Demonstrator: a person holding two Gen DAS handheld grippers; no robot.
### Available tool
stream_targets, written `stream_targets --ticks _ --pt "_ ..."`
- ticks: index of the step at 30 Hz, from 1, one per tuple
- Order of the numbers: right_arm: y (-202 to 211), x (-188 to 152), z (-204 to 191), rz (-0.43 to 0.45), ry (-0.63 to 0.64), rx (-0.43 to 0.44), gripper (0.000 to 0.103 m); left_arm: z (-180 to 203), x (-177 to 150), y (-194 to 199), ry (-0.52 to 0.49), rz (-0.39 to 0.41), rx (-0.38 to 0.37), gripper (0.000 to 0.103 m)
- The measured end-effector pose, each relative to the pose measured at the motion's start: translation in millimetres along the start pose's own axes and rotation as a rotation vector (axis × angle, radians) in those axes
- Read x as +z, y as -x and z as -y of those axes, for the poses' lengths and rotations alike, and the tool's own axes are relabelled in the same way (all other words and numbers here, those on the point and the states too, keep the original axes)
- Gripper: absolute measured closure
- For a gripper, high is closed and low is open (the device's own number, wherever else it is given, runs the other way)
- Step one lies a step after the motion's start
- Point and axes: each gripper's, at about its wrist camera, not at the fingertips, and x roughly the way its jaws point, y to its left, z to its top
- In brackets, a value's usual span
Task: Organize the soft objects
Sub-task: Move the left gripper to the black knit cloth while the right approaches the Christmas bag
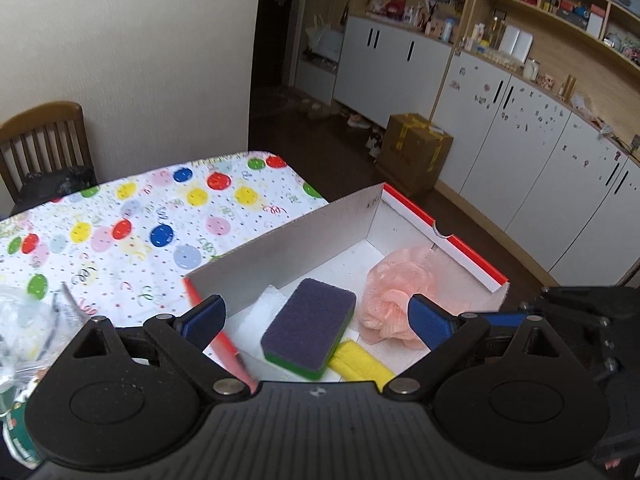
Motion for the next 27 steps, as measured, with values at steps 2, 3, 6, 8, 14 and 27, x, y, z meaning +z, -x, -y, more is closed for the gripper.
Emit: stream_targets --ticks 2,3,6,8,14,27 --pt "1.7 -0.2 -4.3 0.012 -0.003 0.001 0.035 -3.7 -5.0 11.0 -0.006 0.015 0.005 0.005" --pt "2.5 0.0 -6.5 0.016 -0.007 0.004 0.035 -6.0 -7.6 16.1 -0.008 0.022 0.006 0.005" --pt "3.8 -0.2 -14.7 0.032 -0.015 0.008 0.034 -14.2 -16.0 32.0 -0.009 0.045 0.005 0.005" --pt "6.1 -0.6 -21.8 0.045 -0.013 0.006 0.033 -21.4 -21.9 42.9 -0.006 0.058 0.006 0.005" --pt "11.9 -0.2 -46.1 0.079 -0.012 0.025 0.029 -46.9 -42.2 73.8 0.026 0.091 0.009 0.005" --pt "-5.3 -5.7 -115.9 0.087 0.018 0.079 0.016 -117.4 -88.8 128.4 0.122 0.132 0.047 0.002"
